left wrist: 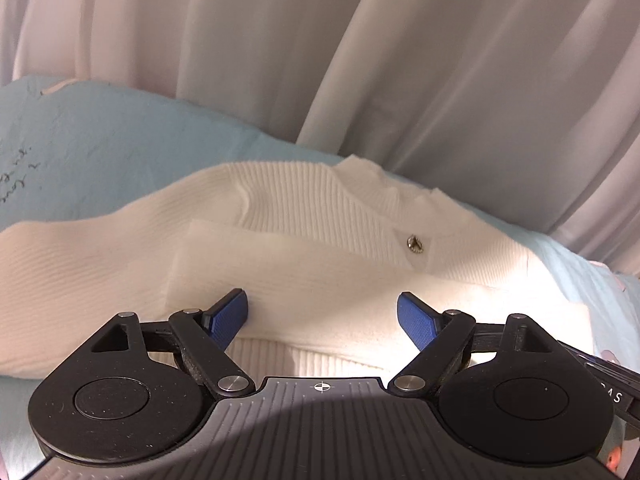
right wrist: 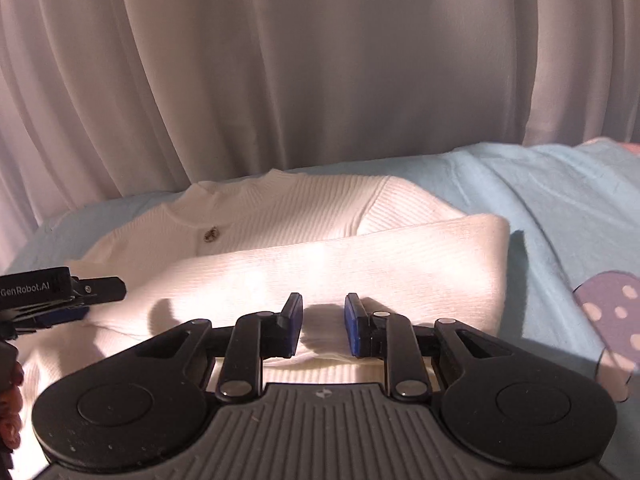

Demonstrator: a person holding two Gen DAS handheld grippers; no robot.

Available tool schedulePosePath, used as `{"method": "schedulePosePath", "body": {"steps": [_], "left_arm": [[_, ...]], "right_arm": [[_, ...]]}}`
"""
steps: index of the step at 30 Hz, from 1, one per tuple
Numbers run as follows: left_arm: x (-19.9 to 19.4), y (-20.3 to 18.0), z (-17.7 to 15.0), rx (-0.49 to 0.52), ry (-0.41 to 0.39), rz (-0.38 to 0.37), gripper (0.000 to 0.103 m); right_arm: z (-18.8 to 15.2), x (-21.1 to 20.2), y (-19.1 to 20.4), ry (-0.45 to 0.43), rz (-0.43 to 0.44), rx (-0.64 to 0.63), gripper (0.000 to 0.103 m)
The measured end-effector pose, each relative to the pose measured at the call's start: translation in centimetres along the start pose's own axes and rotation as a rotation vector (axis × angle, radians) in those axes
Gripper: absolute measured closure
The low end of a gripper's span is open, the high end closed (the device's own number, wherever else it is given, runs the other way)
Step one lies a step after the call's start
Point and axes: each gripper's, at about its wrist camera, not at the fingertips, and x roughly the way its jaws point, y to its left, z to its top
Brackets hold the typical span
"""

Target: Fold small clothes

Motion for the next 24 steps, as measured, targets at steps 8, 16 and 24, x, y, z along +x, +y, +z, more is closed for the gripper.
{"method": "schedulePosePath", "body": {"steps": [8,16,24], "left_arm": [[-0.7,2.8,0.0,-0.182,-0.013,-0.120,0.002],[-1.0,2.6,-0.2,-0.176,0.024,-0.109,0.000],[-6.4,8.8,-0.9,-0.428,-0.010,-0.097,0.000]], "right_arm": [[-1.0,-0.4,-1.2,-0.032,-0.096,-0.002,0.089],[-1.2,-0.2,0.4,-0.030,-0.165,-0.109,0.089],[-1.4,-4.5,0.5,-0.030,-0.036,-0.026,0.084]]}}
